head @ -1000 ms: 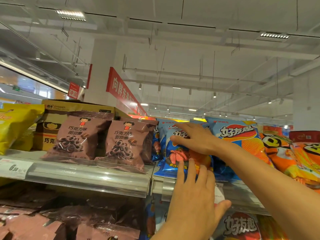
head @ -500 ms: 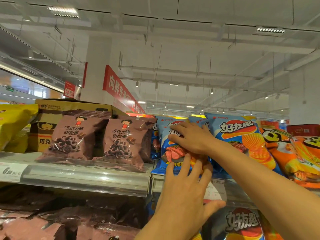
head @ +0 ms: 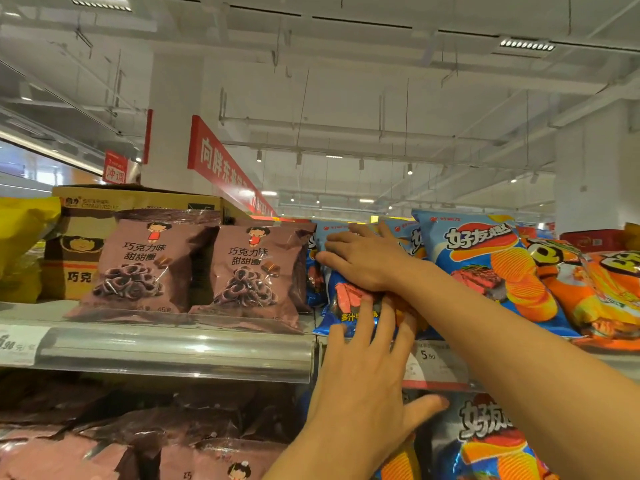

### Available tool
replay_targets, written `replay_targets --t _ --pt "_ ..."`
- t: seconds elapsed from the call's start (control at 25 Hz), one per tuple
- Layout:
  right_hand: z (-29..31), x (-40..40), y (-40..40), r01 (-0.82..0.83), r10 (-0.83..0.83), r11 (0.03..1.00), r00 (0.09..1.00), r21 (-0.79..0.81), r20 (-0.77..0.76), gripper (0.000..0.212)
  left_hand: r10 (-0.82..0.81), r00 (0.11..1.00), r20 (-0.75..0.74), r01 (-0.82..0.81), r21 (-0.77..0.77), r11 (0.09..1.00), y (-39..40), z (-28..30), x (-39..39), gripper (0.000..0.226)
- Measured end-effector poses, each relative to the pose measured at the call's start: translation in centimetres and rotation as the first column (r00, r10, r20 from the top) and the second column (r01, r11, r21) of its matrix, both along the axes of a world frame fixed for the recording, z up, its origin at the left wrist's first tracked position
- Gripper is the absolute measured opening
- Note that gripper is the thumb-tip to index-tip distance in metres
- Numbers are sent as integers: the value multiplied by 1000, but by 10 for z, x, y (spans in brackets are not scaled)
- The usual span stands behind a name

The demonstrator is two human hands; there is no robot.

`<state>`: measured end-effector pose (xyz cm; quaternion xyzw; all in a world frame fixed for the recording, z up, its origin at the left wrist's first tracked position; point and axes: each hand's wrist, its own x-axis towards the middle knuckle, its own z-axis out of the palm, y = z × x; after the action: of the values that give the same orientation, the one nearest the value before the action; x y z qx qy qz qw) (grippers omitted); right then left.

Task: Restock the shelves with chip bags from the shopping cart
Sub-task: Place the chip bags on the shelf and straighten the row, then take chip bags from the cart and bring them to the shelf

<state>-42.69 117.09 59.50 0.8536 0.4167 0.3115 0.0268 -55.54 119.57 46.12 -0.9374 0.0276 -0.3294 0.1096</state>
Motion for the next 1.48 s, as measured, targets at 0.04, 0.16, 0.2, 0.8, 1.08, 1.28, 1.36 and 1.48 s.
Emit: replay_targets --t 0.04,0.16,0.2,0.8,1.08,1.28,1.36,1.48 --pt "0 -2 0 7 -7 1000 1000 0 -2 67 6 1000 -1 -6 -7 1000 -1 0 -2 95" --pt "-2 -10 -22 -98 106 976 994 194 -33 59 26 1000 2 -26 -49 998 -4 1 -7 91" --pt "-3 -12 -39 -145 153 946 988 291 -2 55 42 998 38 -40 -38 998 -7 3 -11 88" --pt "13 85 -230 -15 25 996 994 85 -109 59 36 997 65 -37 8 999 -130 16 68 81" --pt "30 110 -359 -300 365 821 930 485 -42 41 3 908 419 -11 17 1000 -204 30 100 61" --pt "-28 113 -407 -113 171 938 973 326 -155 66 210 968 135 -198 -92 976 -212 47 115 92" --pt "-51 109 -399 -83 103 952 993 294 -51 69 252 961 113 -238 -119 964 -202 44 116 95" --pt "-64 106 -389 -119 163 921 983 372 -88 66 82 969 232 -63 -89 994 -213 45 116 70"
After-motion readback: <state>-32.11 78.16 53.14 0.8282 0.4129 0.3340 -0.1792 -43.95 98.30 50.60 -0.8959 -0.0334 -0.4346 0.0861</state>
